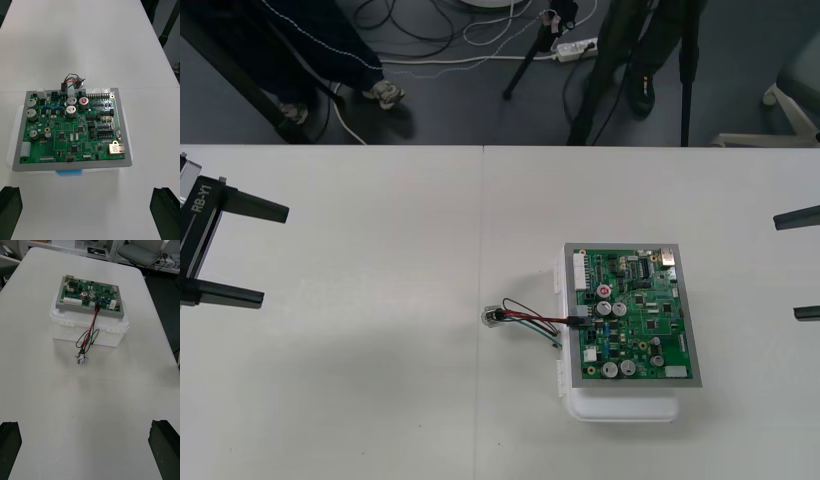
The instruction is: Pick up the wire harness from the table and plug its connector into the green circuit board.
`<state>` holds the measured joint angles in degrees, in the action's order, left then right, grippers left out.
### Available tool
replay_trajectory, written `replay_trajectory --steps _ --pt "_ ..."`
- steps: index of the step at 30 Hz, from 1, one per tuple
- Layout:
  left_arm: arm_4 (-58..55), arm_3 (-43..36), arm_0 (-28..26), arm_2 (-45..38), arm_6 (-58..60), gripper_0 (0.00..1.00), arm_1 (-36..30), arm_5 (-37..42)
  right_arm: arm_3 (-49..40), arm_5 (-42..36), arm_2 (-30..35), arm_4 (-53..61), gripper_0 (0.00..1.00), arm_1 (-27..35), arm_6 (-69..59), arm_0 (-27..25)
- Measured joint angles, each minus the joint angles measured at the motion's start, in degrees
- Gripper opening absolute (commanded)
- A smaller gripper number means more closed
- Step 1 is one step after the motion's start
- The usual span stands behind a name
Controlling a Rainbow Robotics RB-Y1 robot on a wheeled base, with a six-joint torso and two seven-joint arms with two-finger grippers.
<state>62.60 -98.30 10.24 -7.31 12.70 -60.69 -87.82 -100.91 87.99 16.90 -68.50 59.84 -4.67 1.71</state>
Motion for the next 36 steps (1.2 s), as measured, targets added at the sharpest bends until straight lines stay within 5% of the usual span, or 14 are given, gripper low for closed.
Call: replay_trajectory --steps 36 --pt "1.20 -1.27 -1.72 0.00 -0.06 1.00 -0.07 0.00 -0.64 0.88 0.00 0.00 1.00 -0.03 -0.77 -0.06"
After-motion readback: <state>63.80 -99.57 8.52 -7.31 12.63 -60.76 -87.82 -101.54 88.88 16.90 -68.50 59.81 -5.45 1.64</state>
